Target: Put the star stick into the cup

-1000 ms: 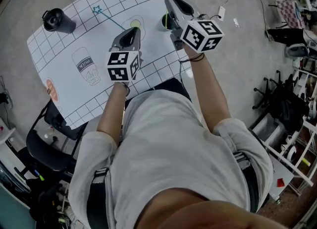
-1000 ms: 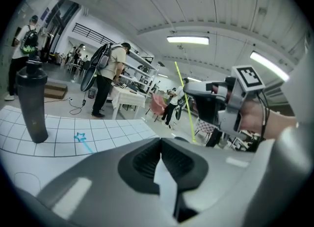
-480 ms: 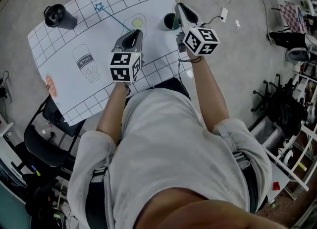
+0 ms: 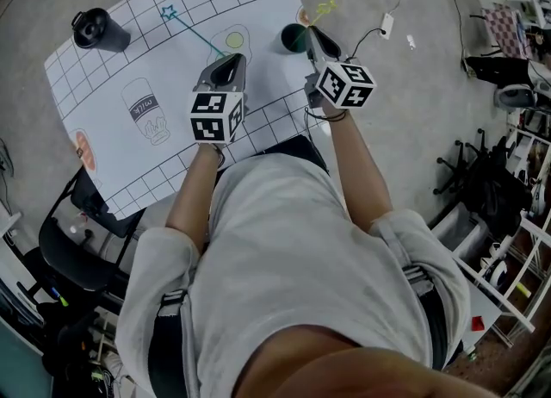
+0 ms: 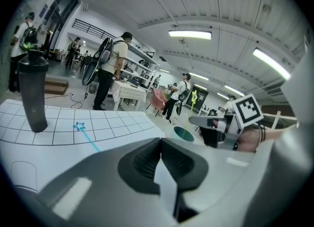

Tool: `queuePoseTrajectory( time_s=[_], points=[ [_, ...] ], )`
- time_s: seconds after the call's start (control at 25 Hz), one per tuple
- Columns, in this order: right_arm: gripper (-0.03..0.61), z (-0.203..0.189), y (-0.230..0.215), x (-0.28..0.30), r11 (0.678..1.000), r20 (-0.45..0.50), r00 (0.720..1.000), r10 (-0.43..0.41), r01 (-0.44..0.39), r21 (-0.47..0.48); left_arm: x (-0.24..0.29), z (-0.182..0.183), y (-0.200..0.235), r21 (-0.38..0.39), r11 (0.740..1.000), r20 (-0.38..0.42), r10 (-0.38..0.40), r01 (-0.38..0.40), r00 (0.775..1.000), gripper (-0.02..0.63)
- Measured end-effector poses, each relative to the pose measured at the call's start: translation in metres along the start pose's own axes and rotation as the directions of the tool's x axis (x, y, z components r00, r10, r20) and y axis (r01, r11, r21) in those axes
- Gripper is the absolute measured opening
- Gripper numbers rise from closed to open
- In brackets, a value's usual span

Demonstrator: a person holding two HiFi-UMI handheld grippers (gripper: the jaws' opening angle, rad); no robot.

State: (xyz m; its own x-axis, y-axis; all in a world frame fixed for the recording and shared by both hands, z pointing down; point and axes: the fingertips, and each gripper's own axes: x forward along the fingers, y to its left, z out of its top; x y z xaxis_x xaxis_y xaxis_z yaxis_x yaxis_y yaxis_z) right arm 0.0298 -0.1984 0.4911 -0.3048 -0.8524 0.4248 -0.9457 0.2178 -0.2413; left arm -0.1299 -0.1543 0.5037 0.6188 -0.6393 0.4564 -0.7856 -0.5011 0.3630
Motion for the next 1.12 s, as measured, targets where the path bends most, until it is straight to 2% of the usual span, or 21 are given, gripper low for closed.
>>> queuePoseTrajectory(
  time_s=[0.16, 0.32, 0.48, 0.6, 0.72, 0.88, 1.0, 1.12],
  points=[
    [0.014, -0.015, -0.004, 0.002, 1.0, -0.055, 0.998, -0.007, 0.008, 0.019, 0.003, -0.002, -0.004, 0.005, 1.0, -0.01, -0.006, 0.006, 1.0, 0.003],
    [0.019, -0.023, -0.005, 0.001, 1.0, -0.114, 0.993, -0.024, 0.024, -0.002, 0.003, -0.004, -0.005, 0.007, 1.0, -0.016, -0.008, 0.008, 1.0, 0.003],
    [0.072, -0.026, -0.002, -0.003, 0.999, -0.139, 0.99, -0.032, 0.029, -0.023, 0.003, -0.006, -0.002, 0.0, 1.0, -0.018, -0.004, 0.004, 1.0, 0.003],
    [0.047, -0.026, 0.005, -0.01, 0.999, -0.138, 0.99, -0.026, 0.022, -0.034, 0.001, -0.007, 0.002, -0.005, 1.0, -0.019, 0.003, -0.003, 1.0, 0.003],
    [0.0, -0.019, 0.031, -0.01, 0.994, -0.142, 0.989, 0.034, -0.048, -0.102, -0.004, -0.007, 0.009, -0.015, 1.0, -0.016, 0.018, -0.018, 1.0, 0.003],
    [-0.002, -0.003, 0.091, 0.001, 0.958, -0.138, 0.972, 0.189, -0.213, -0.19, -0.017, -0.008, 0.028, -0.036, 0.998, -0.005, 0.052, -0.052, 0.999, 0.003],
    [-0.002, -0.005, 0.133, 0.024, 0.924, -0.202, 0.935, 0.29, -0.329, -0.194, -0.036, -0.012, 0.053, -0.074, 0.991, 0.004, 0.111, -0.11, 0.994, 0.003],
    [-0.002, -0.022, 0.161, 0.052, 0.886, -0.317, 0.89, 0.329, -0.407, -0.223, -0.057, -0.017, 0.079, -0.121, 0.975, 0.014, 0.187, -0.184, 0.982, 0.003]
  ],
)
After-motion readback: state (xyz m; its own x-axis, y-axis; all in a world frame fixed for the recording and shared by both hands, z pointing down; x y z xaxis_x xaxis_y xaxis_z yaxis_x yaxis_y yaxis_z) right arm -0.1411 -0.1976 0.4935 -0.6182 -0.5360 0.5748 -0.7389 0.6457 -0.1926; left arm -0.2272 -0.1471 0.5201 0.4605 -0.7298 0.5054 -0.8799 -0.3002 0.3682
